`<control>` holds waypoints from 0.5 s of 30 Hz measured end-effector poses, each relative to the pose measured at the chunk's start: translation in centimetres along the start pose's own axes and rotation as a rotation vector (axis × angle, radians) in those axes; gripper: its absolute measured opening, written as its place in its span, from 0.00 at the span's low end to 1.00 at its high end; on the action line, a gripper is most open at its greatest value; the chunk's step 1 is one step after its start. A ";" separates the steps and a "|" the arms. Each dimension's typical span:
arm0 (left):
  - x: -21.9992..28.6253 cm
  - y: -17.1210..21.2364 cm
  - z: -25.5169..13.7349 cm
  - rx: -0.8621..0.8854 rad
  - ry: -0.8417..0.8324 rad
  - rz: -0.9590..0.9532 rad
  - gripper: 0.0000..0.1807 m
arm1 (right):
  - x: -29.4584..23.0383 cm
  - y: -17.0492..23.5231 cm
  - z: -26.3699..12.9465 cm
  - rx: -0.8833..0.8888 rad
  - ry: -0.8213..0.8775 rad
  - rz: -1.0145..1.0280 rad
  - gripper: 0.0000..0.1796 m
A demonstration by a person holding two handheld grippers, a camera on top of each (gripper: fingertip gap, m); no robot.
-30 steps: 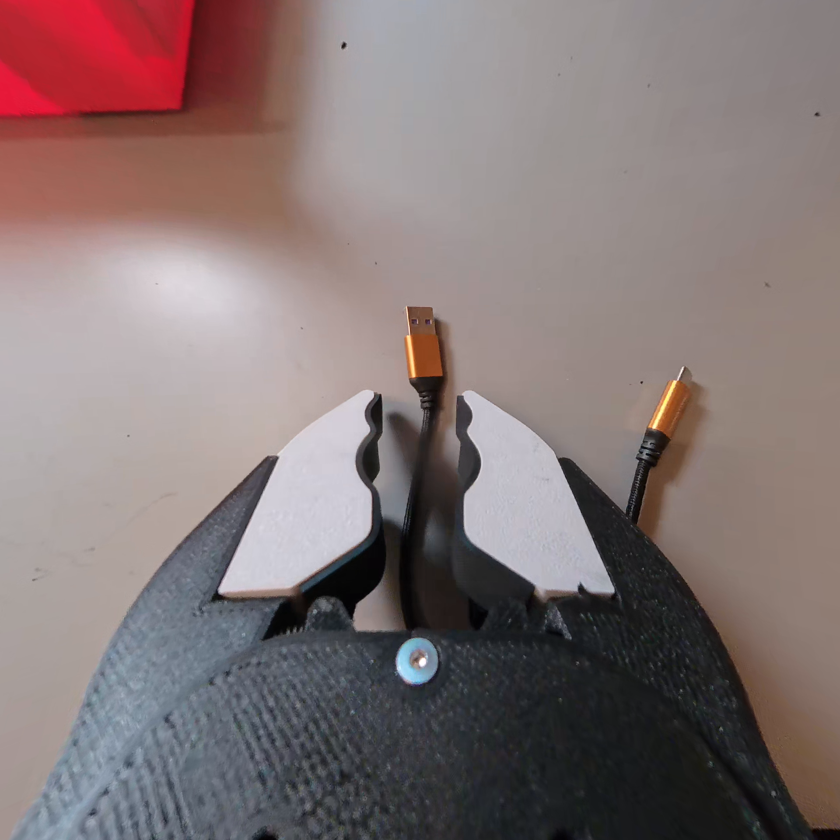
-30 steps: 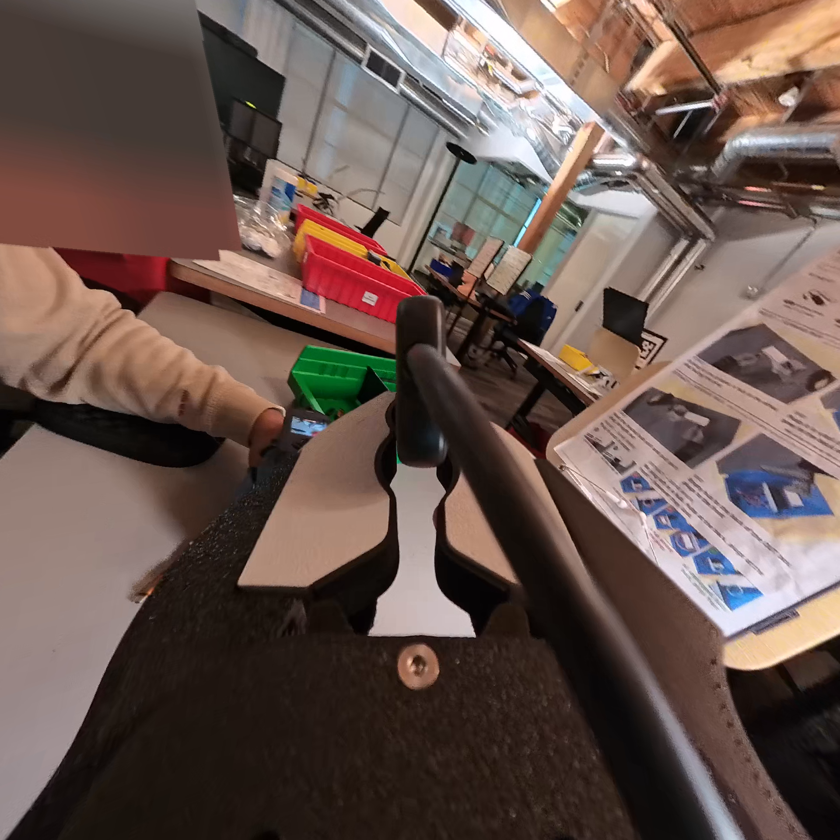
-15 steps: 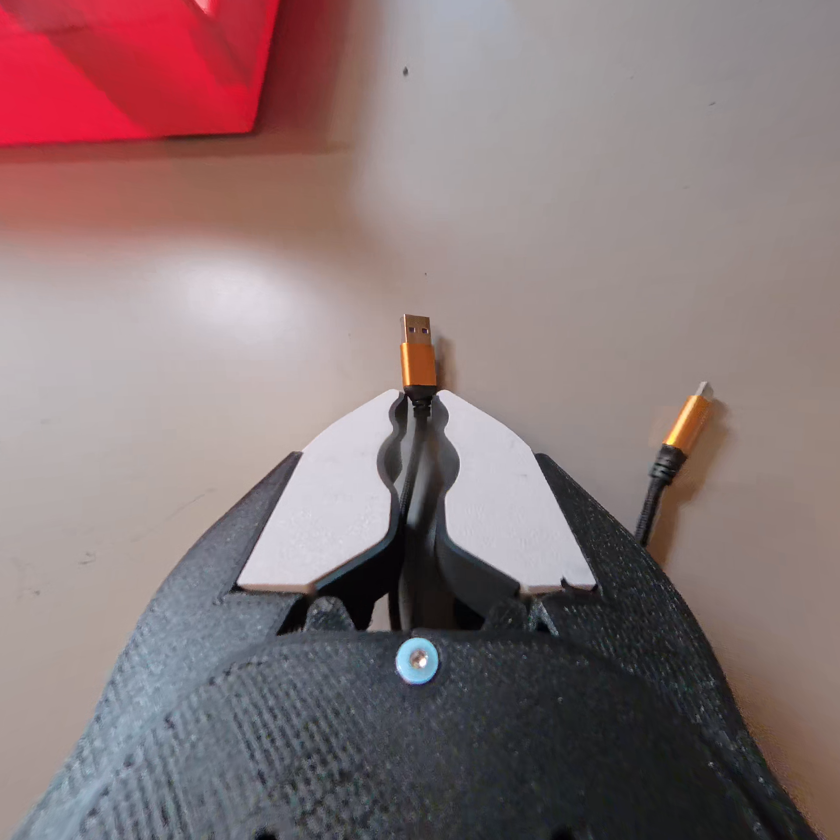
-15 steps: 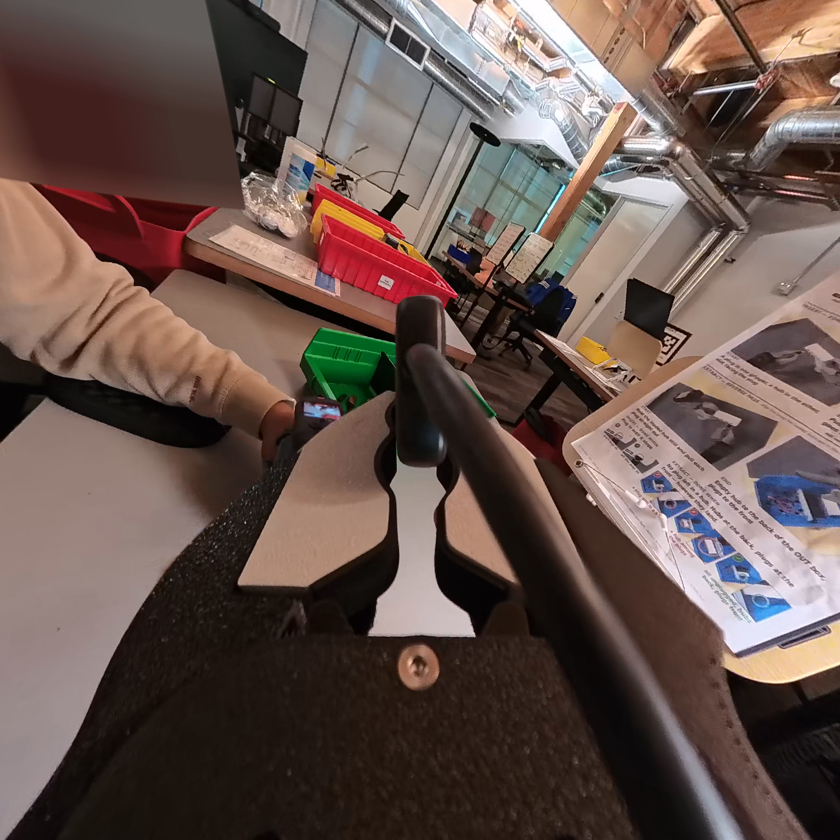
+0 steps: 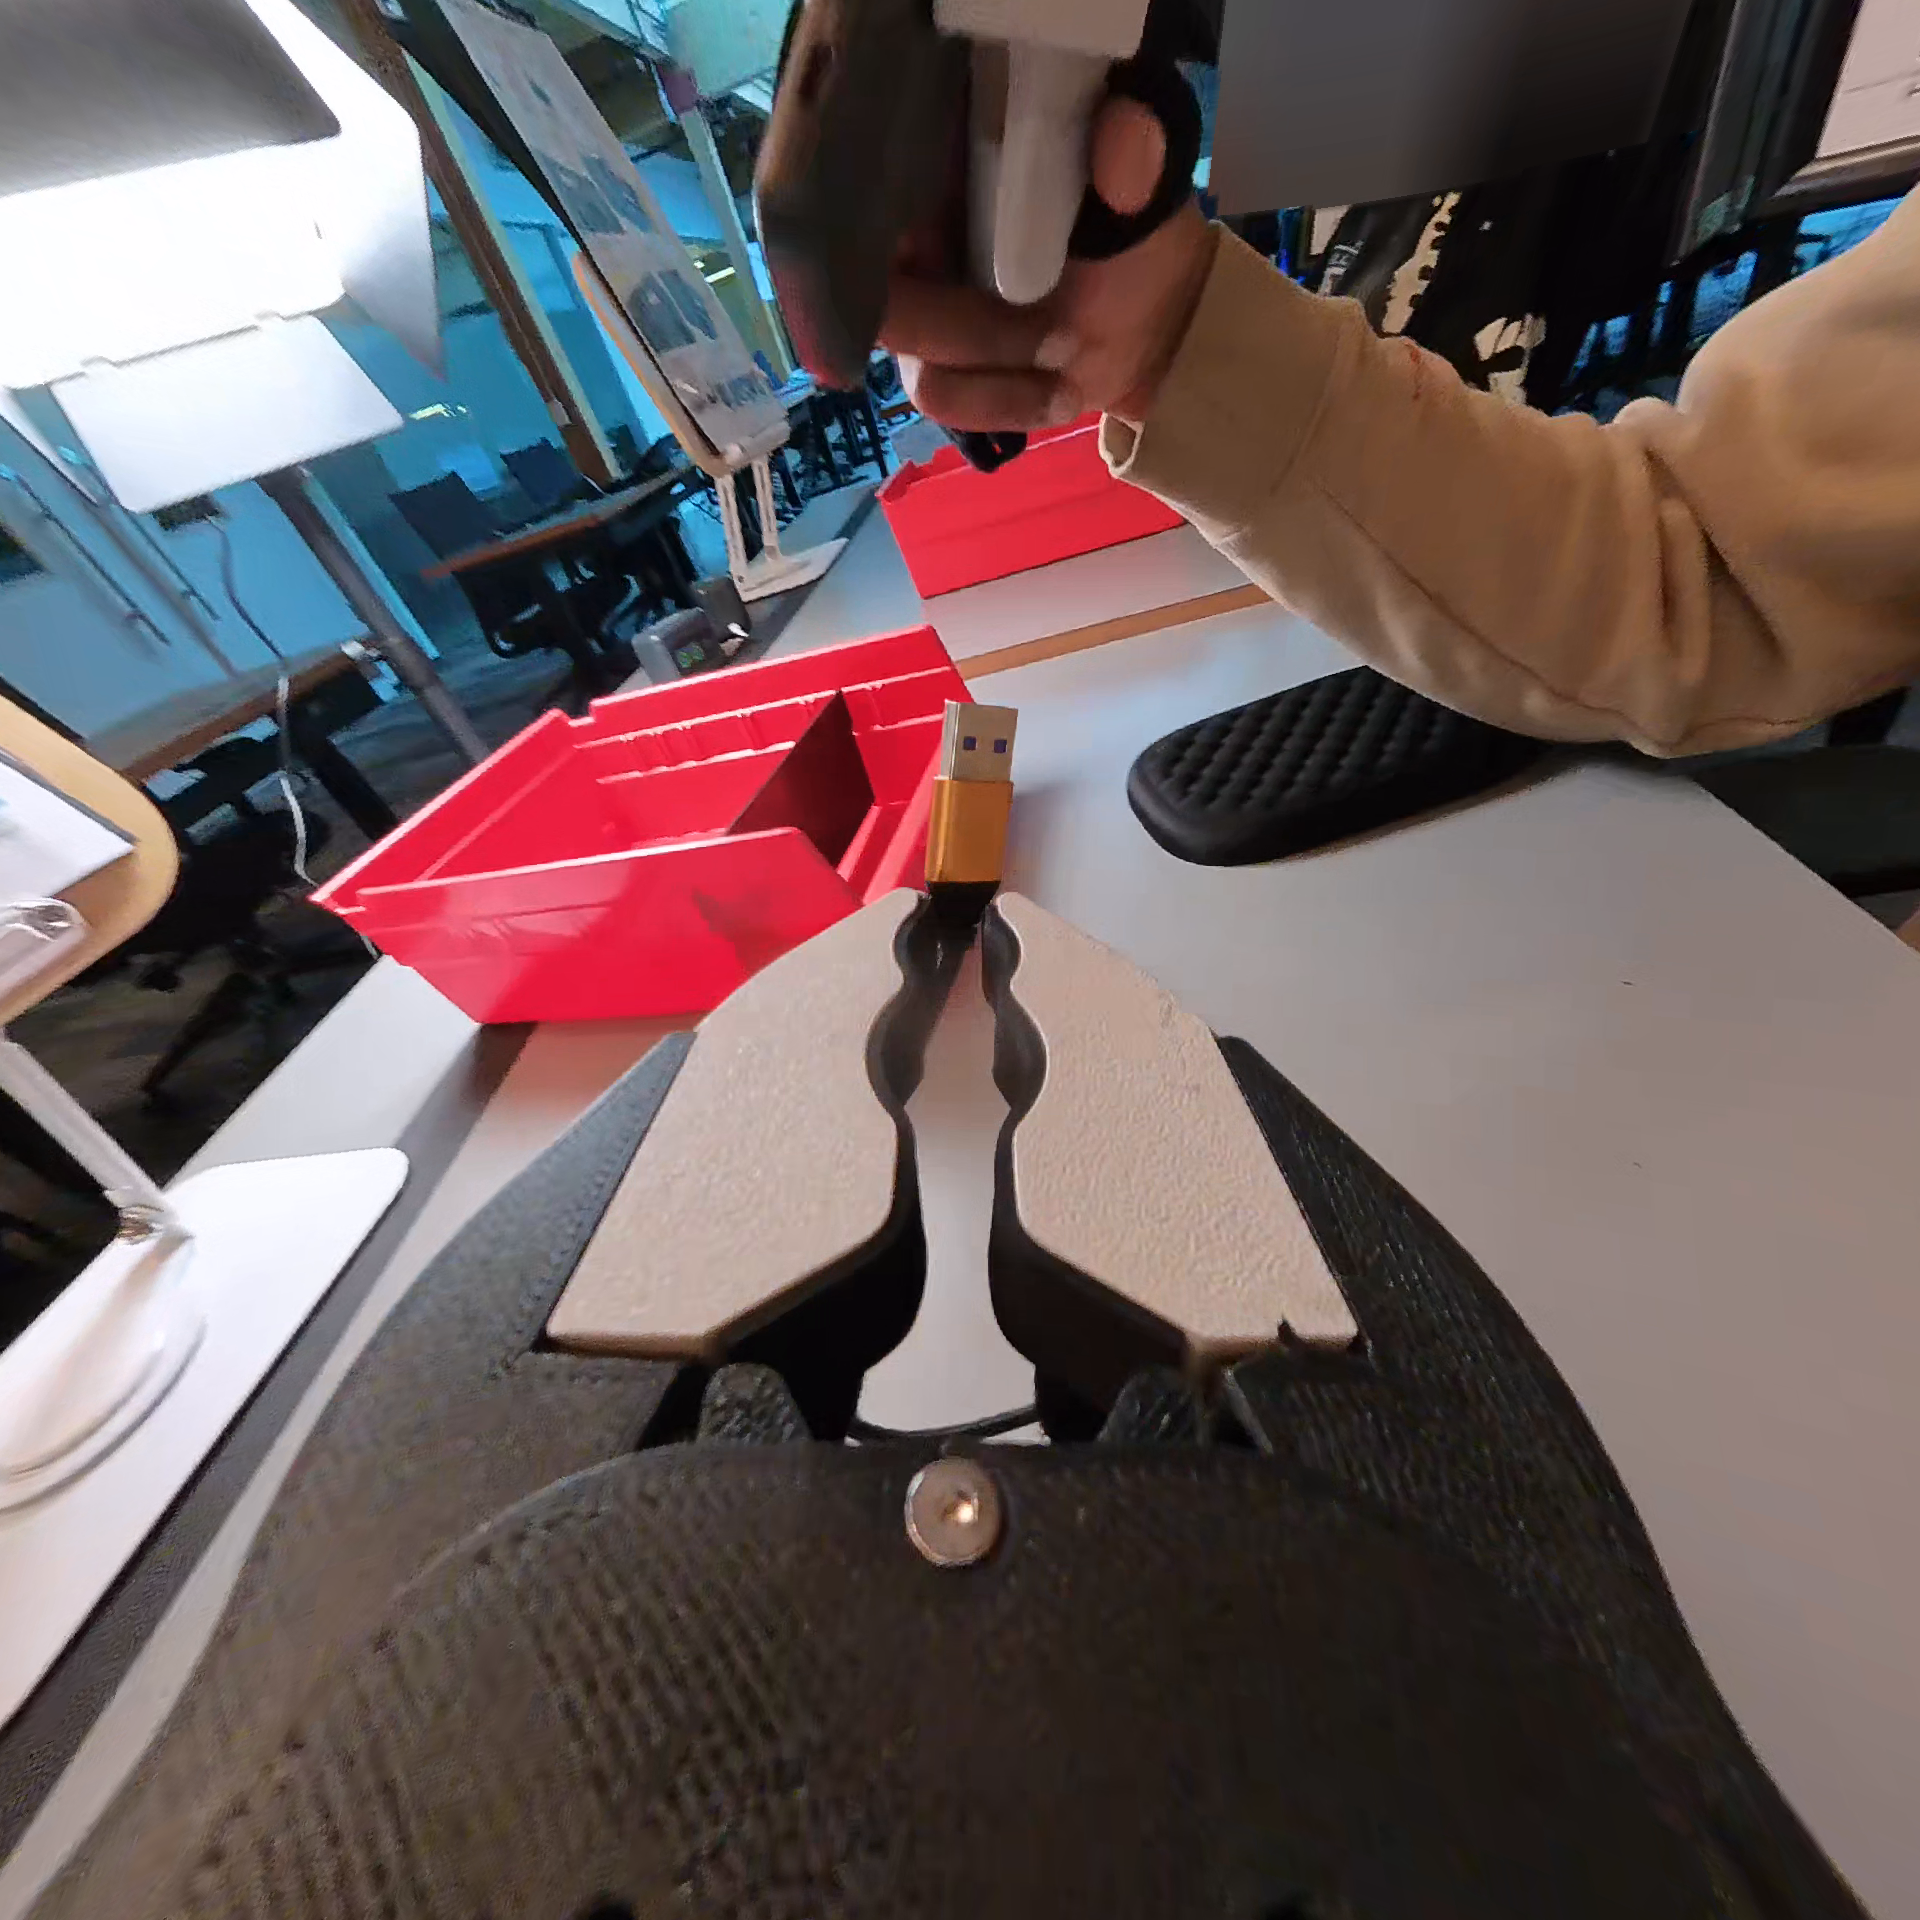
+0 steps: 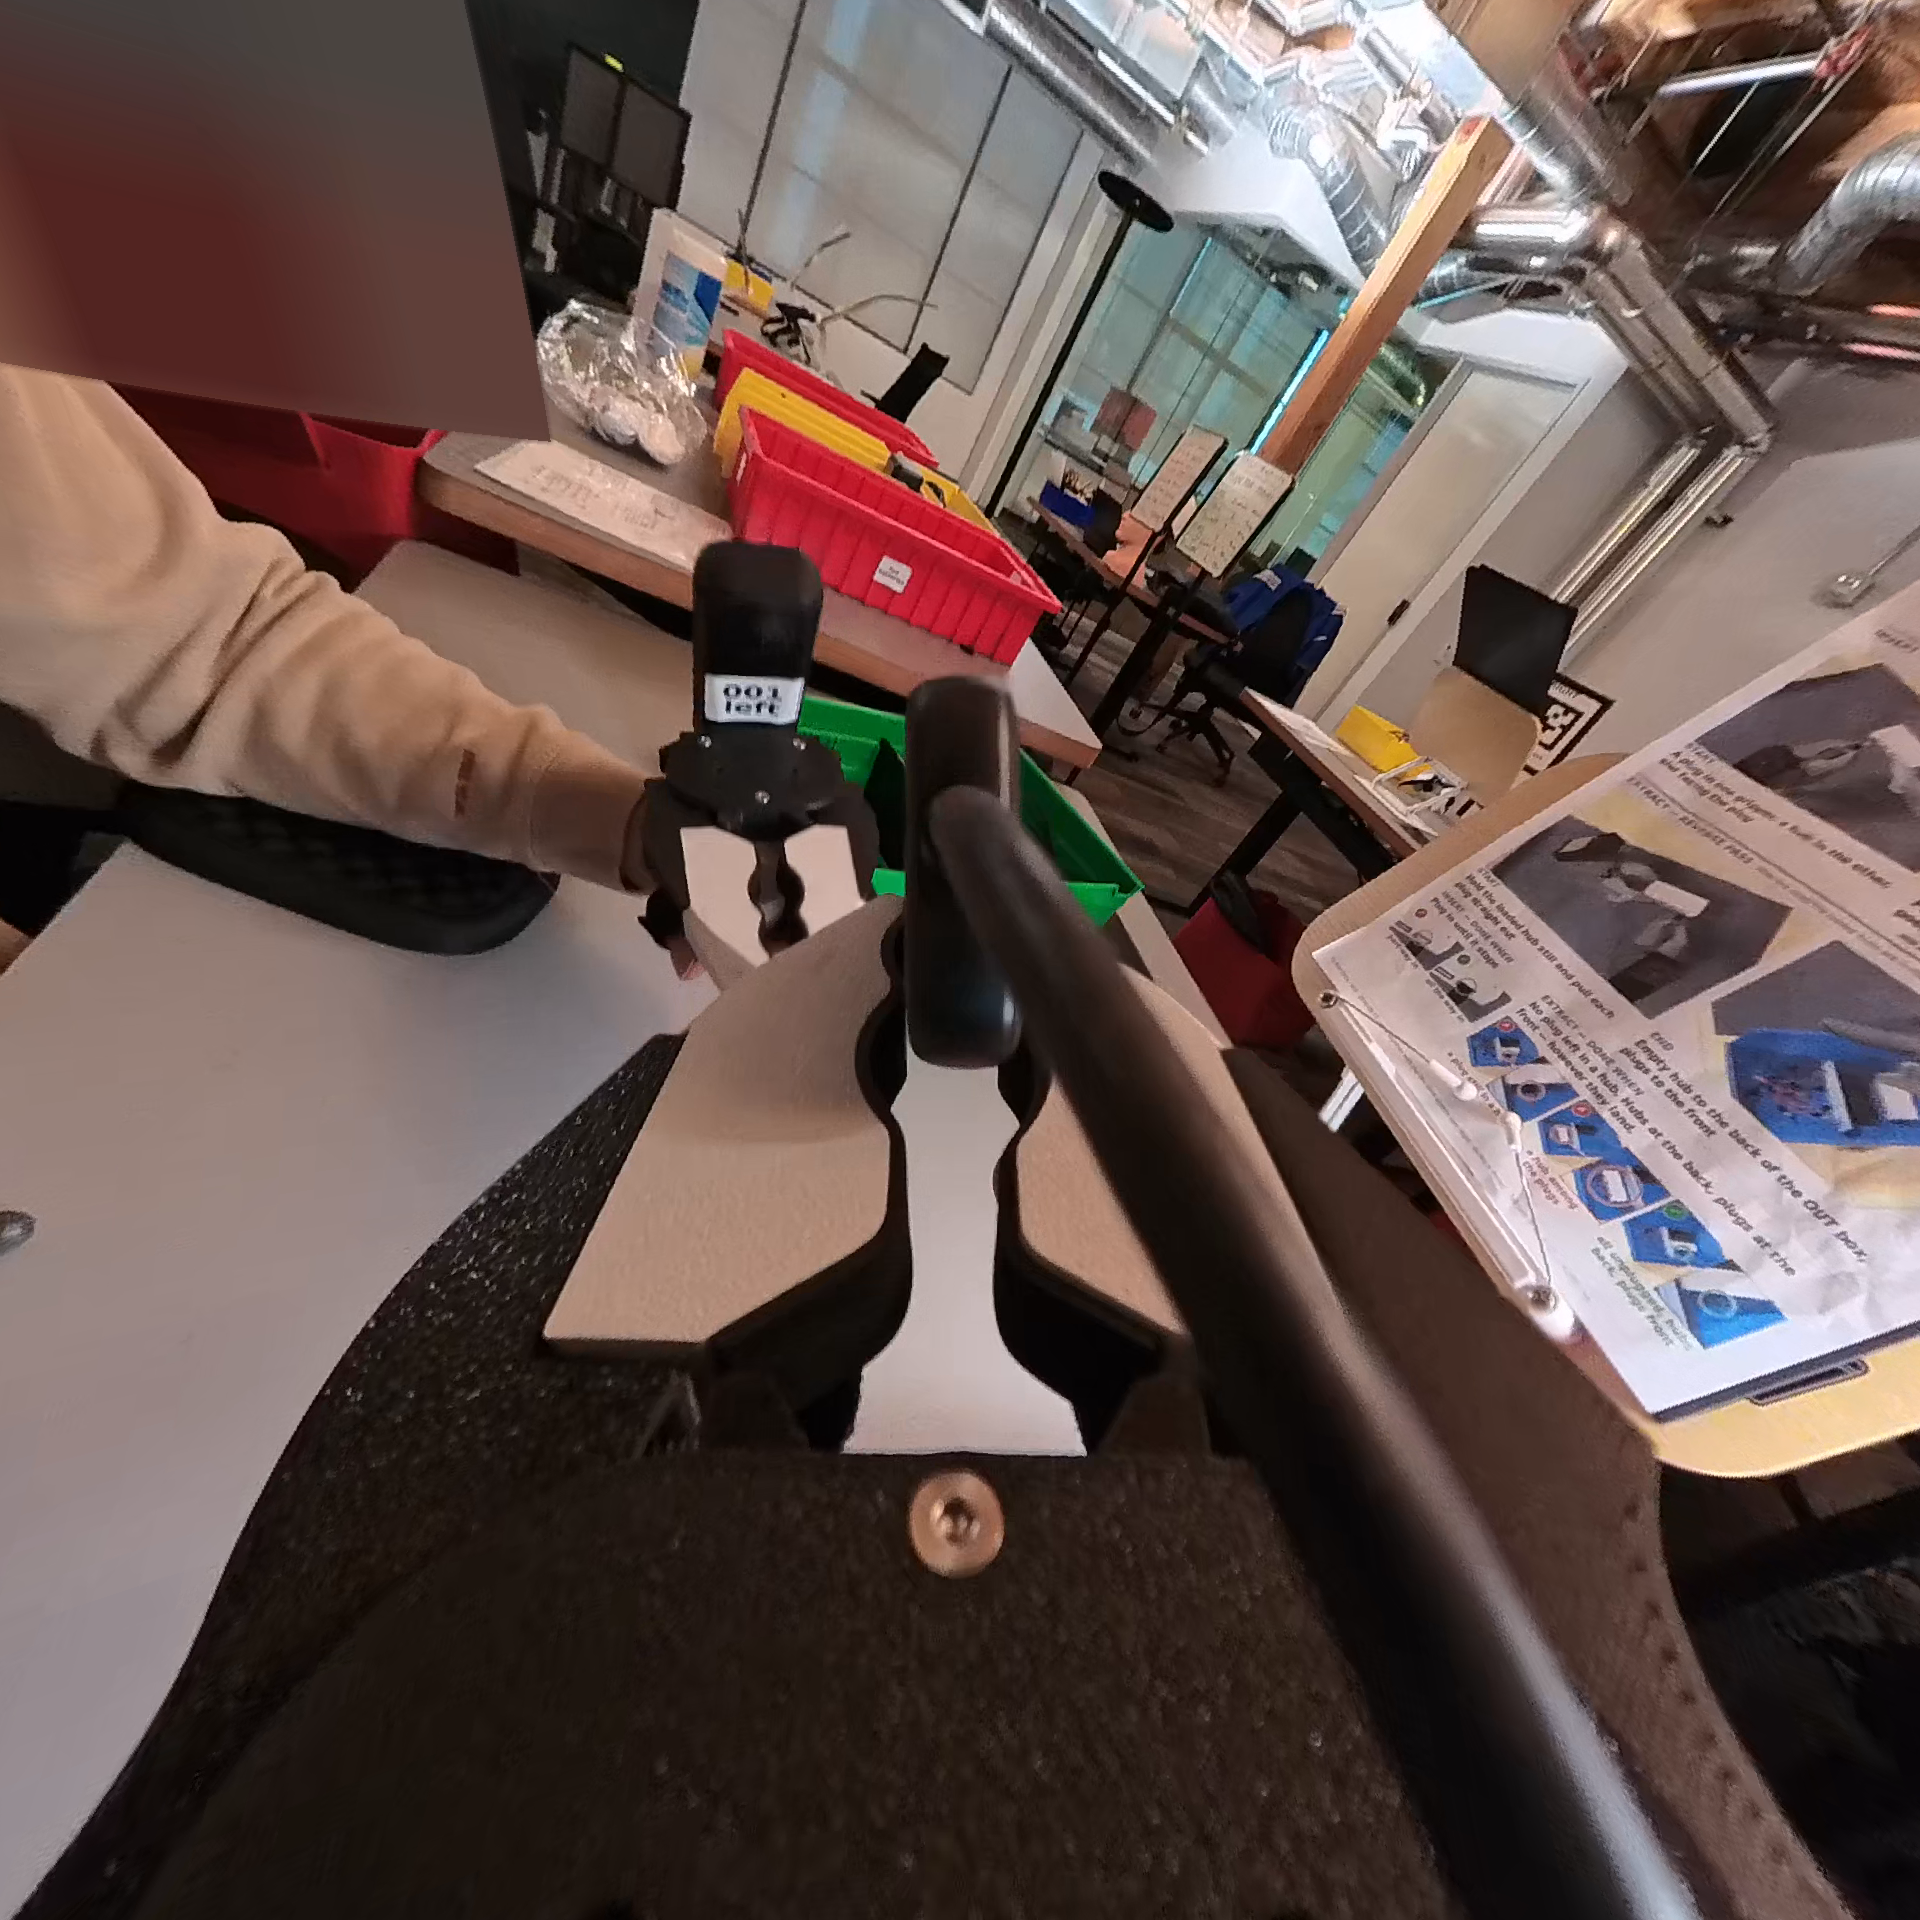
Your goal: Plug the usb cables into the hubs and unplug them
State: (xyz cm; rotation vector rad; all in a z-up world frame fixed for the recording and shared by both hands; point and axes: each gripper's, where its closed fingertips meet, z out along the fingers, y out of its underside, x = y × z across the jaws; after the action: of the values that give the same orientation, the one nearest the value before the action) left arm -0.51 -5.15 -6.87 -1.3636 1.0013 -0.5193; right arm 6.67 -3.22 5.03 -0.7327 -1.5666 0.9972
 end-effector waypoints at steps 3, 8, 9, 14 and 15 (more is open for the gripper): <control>-0.7 -0.4 -0.3 -0.007 -0.057 0.040 0.05 | -0.2 0.7 0.4 -0.031 -0.015 0.008 0.07; -2.1 -1.3 -0.9 -0.042 -0.162 0.092 0.05 | -0.7 2.2 1.4 -0.090 -0.050 0.023 0.07; -2.5 -1.7 -1.1 -0.056 -0.198 0.123 0.04 | -0.7 2.6 1.5 -0.103 -0.053 0.025 0.07; -3.9 -3.3 -2.0 -0.140 -0.367 0.314 0.05 | -0.9 4.2 2.5 -0.161 -0.071 0.039 0.07; -3.9 -3.3 -2.0 -0.168 -0.392 0.361 0.05 | -1.0 4.5 2.7 -0.174 -0.073 0.036 0.07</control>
State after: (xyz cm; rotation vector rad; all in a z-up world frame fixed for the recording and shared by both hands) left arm -3.37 -3.70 -2.44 -1.3263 0.9483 0.1038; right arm 4.05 -2.65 0.43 -0.8558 -1.7247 0.9304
